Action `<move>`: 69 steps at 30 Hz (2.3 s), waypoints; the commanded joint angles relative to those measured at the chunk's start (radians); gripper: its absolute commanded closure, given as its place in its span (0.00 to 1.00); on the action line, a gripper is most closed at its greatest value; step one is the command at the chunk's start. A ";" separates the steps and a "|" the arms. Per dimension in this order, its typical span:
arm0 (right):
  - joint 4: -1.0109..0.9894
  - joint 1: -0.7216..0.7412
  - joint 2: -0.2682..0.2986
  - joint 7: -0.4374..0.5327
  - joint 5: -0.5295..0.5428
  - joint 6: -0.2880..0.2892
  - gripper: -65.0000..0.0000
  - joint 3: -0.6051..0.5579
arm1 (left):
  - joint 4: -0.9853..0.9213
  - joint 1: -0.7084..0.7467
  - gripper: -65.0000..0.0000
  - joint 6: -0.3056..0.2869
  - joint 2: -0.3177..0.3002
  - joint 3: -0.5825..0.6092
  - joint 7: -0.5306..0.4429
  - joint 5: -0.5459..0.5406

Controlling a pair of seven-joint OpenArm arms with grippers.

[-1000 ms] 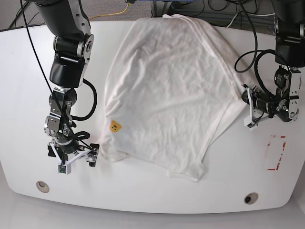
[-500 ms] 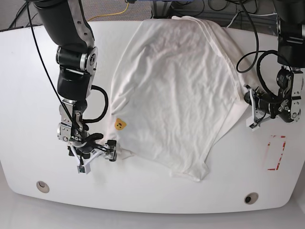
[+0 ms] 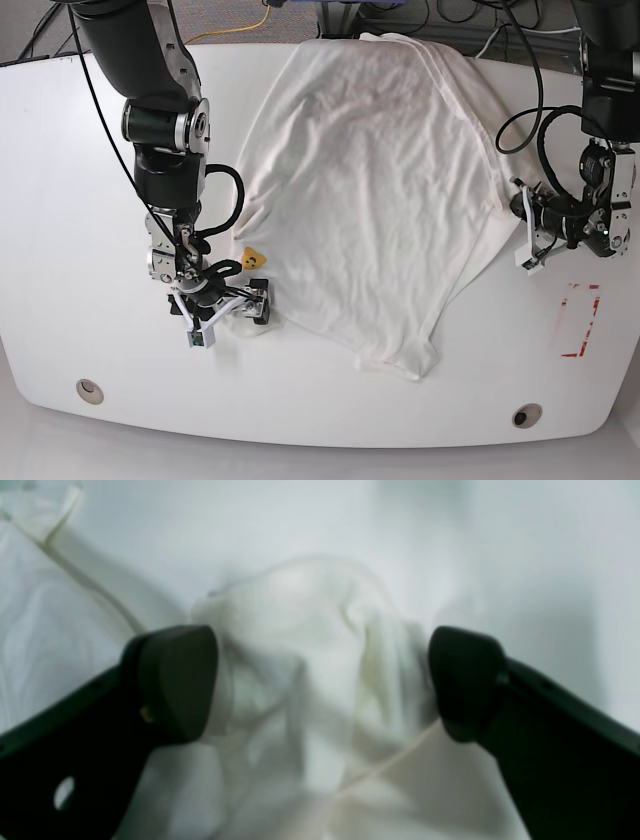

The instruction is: Layout the t-shirt on the table in an organized manner, then fold the t-shirt properly

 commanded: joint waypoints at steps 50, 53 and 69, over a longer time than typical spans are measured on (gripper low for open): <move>0.744 0.187 0.021 -0.427 0.005 0.007 1.00 -0.009 | 0.203 -0.598 1.00 -0.001 -0.070 -0.011 0.068 -0.010; 0.744 0.253 0.026 -0.442 0.003 0.007 1.00 -0.009 | 0.224 -0.677 1.00 -0.001 -0.069 -0.011 0.083 -0.010; 0.836 0.311 0.102 -0.577 0.014 0.017 1.00 0.001 | 0.275 -0.885 1.00 -0.001 -0.069 -0.048 0.201 -0.019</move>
